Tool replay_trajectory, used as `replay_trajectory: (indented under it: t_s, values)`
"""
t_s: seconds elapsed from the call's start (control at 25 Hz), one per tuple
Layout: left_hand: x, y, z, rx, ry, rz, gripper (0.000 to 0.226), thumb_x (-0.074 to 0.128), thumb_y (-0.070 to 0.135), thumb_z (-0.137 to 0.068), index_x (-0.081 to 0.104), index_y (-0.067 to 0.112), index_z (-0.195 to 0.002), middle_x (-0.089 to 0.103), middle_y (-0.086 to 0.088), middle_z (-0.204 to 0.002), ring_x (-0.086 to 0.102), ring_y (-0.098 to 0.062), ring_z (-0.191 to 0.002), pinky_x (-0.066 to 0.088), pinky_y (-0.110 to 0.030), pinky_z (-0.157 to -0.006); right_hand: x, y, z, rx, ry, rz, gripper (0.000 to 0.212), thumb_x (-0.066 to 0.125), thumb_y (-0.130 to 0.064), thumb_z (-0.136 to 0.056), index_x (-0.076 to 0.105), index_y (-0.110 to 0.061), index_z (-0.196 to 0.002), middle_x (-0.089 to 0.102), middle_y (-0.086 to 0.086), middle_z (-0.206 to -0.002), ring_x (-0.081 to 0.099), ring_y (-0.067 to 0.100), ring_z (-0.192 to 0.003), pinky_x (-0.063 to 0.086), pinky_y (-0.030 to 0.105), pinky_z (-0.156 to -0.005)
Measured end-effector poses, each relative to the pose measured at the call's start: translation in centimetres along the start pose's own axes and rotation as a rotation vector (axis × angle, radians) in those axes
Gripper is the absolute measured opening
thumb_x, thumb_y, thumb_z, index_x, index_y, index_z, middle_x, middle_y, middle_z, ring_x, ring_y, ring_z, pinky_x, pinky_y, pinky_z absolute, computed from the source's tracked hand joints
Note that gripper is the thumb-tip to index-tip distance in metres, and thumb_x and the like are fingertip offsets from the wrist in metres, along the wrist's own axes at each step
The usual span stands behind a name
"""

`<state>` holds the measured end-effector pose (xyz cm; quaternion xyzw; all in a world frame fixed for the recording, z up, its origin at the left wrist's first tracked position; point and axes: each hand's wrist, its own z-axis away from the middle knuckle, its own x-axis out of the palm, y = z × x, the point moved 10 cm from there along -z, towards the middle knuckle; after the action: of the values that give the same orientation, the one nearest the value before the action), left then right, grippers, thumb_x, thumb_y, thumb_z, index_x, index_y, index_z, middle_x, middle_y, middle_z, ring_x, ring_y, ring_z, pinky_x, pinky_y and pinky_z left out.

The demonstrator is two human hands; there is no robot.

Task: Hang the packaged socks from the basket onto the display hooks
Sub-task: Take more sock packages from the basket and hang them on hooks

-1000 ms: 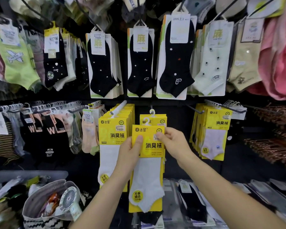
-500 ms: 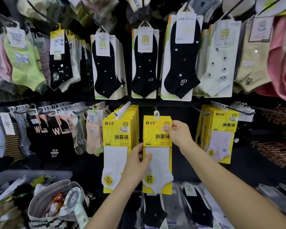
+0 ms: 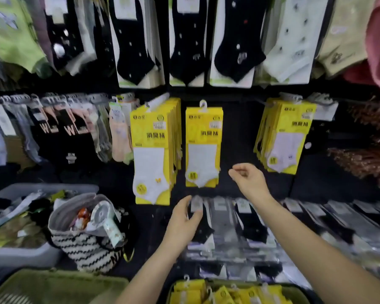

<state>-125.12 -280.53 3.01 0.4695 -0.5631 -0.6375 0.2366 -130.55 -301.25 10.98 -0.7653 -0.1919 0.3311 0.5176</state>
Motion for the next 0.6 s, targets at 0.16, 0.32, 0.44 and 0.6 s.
replay_trajectory:
  t_s: [0.16, 0.32, 0.44, 0.6]
  values:
    - [4.4, -9.4, 7.0, -0.237, -0.072, -0.014, 0.05, 0.053, 0.025, -0.094, 0.037, 0.013, -0.139, 0.044, -0.003, -0.14, 0.047, -0.004, -0.104, 0.038, -0.021, -0.086, 0.9, 13.3, 8.8, 0.223, -0.156, 0.118, 0.008, 0.064, -0.017, -0.087, 0.058, -0.015, -0.093, 0.061, 0.006, -0.087, 0.059, 0.024, -0.088, 0.048, 0.036, -0.082]
    - [6.4, -18.1, 12.7, -0.437, -0.03, -0.067, 0.033, 0.054, 0.007, -0.092, 0.053, -0.003, -0.123, 0.057, -0.019, -0.124, 0.056, -0.032, -0.111, 0.044, -0.032, -0.088, 1.6, 23.4, 18.3, 0.394, -0.266, 0.201, 0.003, 0.063, -0.003, -0.084, 0.064, -0.006, -0.086, 0.061, 0.014, -0.082, 0.058, 0.027, -0.084, 0.047, 0.038, -0.082]
    - [7.3, -22.7, 15.5, -0.488, -0.086, -0.178, 0.025, 0.052, 0.006, -0.093, 0.061, -0.006, -0.114, 0.061, -0.02, -0.117, 0.057, -0.032, -0.112, 0.043, -0.03, -0.089, 3.2, 28.6, 25.0, 0.475, -0.429, 0.279, 0.005, 0.064, -0.011, -0.086, 0.064, -0.012, -0.082, 0.065, 0.012, -0.086, 0.063, 0.026, -0.086, 0.049, 0.035, -0.081]
    - [7.6, -26.6, 18.2, -0.56, -0.076, -0.161, 0.008, 0.057, 0.008, -0.09, 0.063, 0.008, -0.096, 0.059, -0.011, -0.102, 0.051, -0.016, -0.096, 0.041, -0.027, -0.083, 4.5, 32.9, 30.5, 0.606, -0.56, 0.382, 0.024, 0.065, -0.023, -0.087, 0.063, -0.011, -0.107, 0.067, 0.007, -0.107, 0.062, 0.022, -0.099, 0.049, 0.029, -0.08]
